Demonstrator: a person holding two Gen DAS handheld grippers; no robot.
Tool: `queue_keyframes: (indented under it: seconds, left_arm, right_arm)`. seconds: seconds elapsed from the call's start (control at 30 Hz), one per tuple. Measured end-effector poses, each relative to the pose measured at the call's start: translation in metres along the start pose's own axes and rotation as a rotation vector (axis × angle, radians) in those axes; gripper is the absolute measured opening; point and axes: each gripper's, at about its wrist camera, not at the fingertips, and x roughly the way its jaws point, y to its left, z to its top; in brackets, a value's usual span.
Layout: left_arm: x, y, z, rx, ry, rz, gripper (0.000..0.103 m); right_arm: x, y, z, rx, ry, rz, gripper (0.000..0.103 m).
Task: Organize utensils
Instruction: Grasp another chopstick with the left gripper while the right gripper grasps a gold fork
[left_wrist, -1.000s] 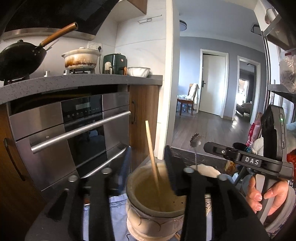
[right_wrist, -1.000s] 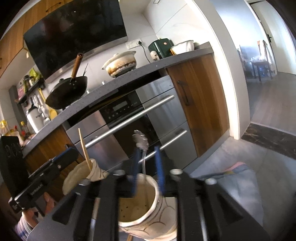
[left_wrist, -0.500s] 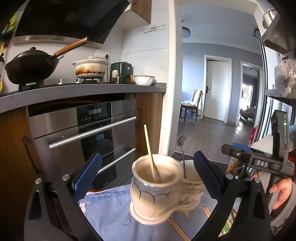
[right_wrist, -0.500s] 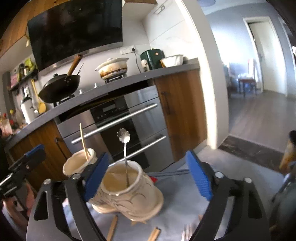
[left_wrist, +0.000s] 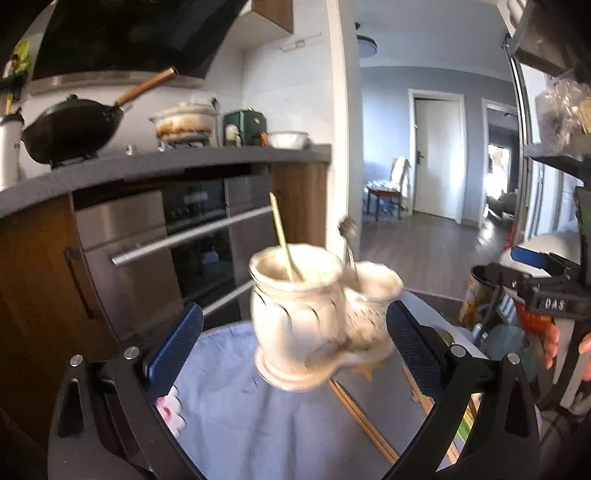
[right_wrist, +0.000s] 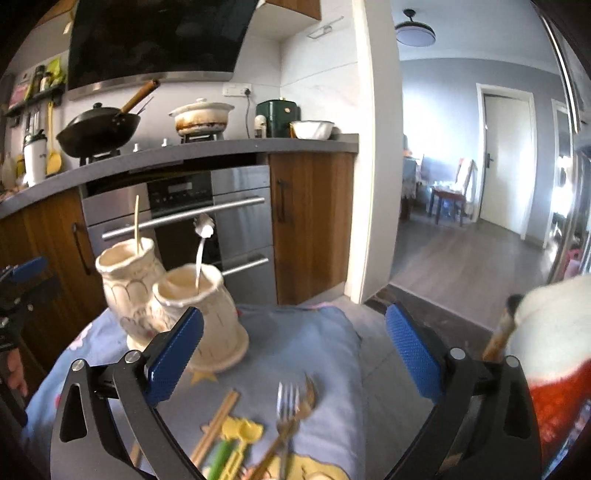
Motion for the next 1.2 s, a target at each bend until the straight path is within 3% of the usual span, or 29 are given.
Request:
queue_keyframes:
  seconds: [0.27, 0.5, 0.7, 1.2]
  left_arm:
    - [0.015, -0.009, -0.035, -0.017, 0.138, -0.011, 0.098]
    - [0.047, -0.026, -0.067, 0.030, 0.329, 0.030, 0.098]
    - [0.067, -0.034, -0.087, 0.058, 0.455, 0.070, 0.098]
    - [0.090, -0.040, -0.092, 0.083, 0.545, 0.127, 0.095]
  right_arm:
    - [0.004, -0.017, -0.038, -0.013, 0.110, -0.060, 0.098]
    - [0.016, -0.025, -0.070, 0.020, 0.196, -0.049, 0.098]
    - [0.021, -0.023, -0.076, 0.033, 0.212, -0.024, 0.098]
    - [0.022, -0.028, -0.079, 0.062, 0.213, 0.015, 0.098]
